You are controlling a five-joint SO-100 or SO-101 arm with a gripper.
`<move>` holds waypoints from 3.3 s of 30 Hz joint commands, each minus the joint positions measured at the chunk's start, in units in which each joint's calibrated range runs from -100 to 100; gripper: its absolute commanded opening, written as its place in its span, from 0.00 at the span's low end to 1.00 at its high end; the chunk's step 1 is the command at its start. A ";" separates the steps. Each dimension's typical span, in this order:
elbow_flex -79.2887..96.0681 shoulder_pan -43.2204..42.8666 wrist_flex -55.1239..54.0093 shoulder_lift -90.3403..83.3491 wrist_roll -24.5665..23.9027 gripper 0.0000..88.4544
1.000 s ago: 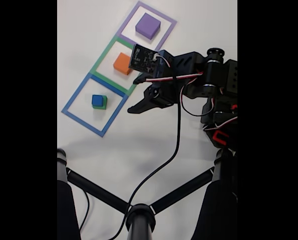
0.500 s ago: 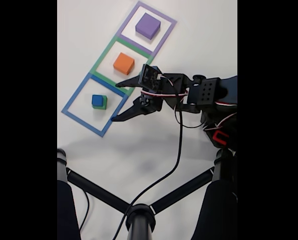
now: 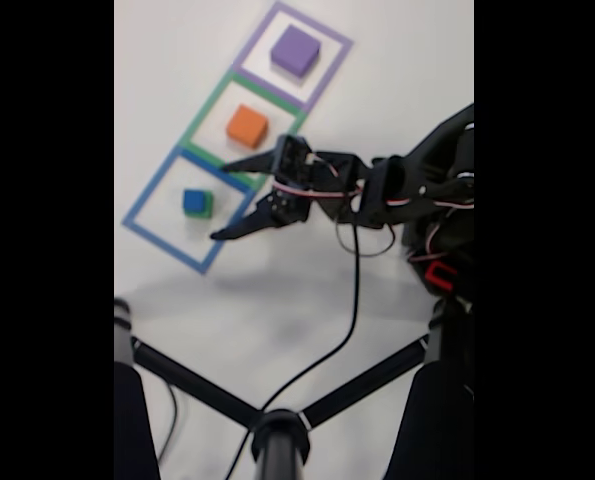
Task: Tower of hanoi
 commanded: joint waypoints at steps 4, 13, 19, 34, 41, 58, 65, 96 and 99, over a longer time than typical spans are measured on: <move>-6.25 -0.47 -8.78 10.04 0.59 0.40; -12.34 -1.39 -11.78 18.30 0.59 0.40; -16.52 -2.38 -12.43 22.14 0.59 0.40; -18.61 -3.75 -12.43 25.03 0.59 0.36; -18.25 -3.67 -12.43 24.95 0.59 0.30; -16.98 -4.59 -13.15 23.66 0.59 0.18; -17.07 -4.89 -13.32 23.58 0.59 0.16; -11.07 -2.68 11.13 -5.10 0.59 0.03; -12.61 -1.08 25.29 -15.76 0.59 0.03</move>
